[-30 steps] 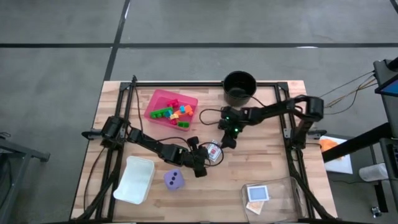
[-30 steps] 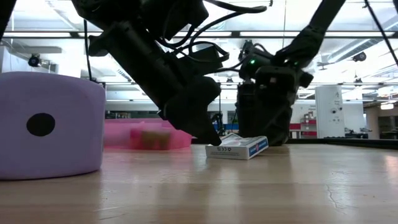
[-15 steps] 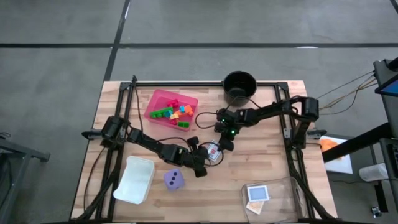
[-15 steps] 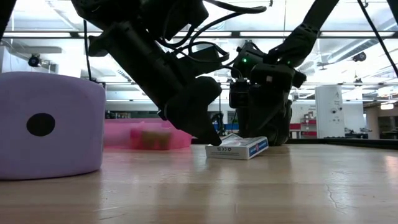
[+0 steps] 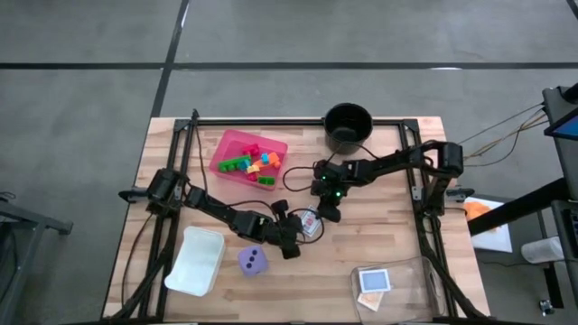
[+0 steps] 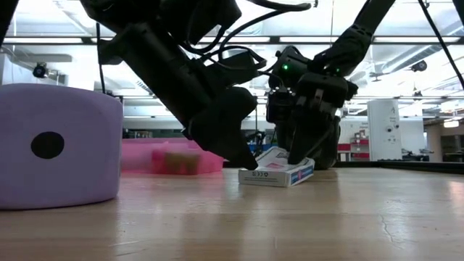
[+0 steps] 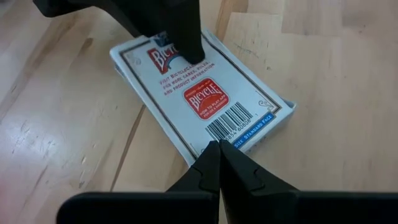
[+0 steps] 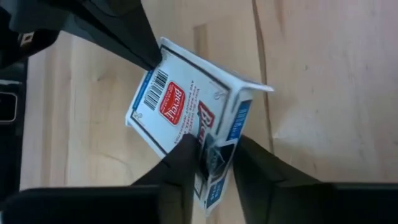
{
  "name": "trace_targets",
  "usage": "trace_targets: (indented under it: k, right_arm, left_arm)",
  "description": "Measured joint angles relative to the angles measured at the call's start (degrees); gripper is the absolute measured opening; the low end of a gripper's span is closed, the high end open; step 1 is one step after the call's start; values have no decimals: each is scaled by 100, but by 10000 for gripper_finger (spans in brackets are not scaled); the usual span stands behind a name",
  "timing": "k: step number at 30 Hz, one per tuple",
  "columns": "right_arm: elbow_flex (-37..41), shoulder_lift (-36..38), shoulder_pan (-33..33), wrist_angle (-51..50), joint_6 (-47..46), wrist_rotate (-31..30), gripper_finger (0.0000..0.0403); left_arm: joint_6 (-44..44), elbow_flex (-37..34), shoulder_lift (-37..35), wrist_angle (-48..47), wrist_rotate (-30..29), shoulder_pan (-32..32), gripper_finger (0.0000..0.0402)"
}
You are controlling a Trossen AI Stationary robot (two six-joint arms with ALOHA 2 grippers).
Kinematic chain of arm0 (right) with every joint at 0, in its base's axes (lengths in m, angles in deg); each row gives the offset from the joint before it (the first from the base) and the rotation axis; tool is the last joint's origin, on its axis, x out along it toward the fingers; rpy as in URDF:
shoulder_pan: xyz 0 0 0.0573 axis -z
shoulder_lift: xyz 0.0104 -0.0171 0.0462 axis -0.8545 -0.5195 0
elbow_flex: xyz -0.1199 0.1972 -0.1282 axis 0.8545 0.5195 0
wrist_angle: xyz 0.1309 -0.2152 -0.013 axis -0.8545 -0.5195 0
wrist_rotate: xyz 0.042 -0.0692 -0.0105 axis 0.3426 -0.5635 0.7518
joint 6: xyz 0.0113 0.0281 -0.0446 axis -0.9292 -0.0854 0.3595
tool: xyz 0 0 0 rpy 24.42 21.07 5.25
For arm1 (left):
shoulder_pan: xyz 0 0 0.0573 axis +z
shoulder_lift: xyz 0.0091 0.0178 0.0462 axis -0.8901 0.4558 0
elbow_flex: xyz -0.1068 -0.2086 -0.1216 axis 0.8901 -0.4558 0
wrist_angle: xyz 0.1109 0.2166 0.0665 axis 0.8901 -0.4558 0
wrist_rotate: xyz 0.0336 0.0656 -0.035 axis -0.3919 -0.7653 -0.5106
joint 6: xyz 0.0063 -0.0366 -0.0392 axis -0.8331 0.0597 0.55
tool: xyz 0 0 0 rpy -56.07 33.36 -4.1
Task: Pick & Place Toys
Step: Put the white deck of cards into the transparent bin
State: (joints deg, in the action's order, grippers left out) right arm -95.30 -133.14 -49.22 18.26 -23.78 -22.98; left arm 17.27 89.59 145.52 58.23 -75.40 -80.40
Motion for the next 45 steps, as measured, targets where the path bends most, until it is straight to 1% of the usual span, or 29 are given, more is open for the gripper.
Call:
trace_targets:
  k: [2, 6, 13, 19, 25, 26, 28, 31, 33, 37, 40, 42, 45]
  right_arm:
    - [0, 11, 0, 0, 69, 15, 68]
    - [0, 24, -1, 8, 157, 8, 68]
    - [0, 76, -58, 88, 303, -13, 68]
    - [7, 232, -70, 24, 331, -115, 67]
    - [13, 499, -100, -14, 538, -511, 66]
    - [15, 543, -120, 10, 602, -617, 66]
    - [16, 612, -168, 90, 706, -849, 66]
    - [26, 684, -297, 370, 767, -1113, 64]
    - [26, 701, -408, 580, 774, -1226, 64]
    - [60, 729, -645, 800, 803, -1598, 64]
    - [152, 774, -852, 1052, 816, -2097, 64]
    - [241, 823, -998, 1353, 816, -2402, 64]
    - [429, 883, -1214, 2017, 822, -2662, 64]
  left_arm:
    - [-152, -12, -1, 59, -1, 0, 6]
    - [-587, -50, -84, 245, 24, -29, 6]
    - [-1390, -72, -394, 347, 450, -38, 5]
    - [-2201, -70, -716, 480, 507, -44, 5]
    - [-2096, -59, -1241, 896, 464, -39, 5]
    - [-2116, -59, -1327, 983, 599, -39, 5]
    - [-2458, -111, -1494, 1281, 1142, -54, 5]
    - [-3227, -461, -1758, 1866, 2235, -80, 5]
    - [-3477, -834, -1951, 2374, 2733, -92, 5]
    - [-3156, -1678, -2488, 3410, 2794, 14, 5]
    - [-2899, -2380, -2906, 4077, 2770, 131, 5]
    - [-2811, -2783, -3184, 4447, 2774, 192, 5]
    - [-2769, -3319, -3594, 4837, 2752, 272, 5]
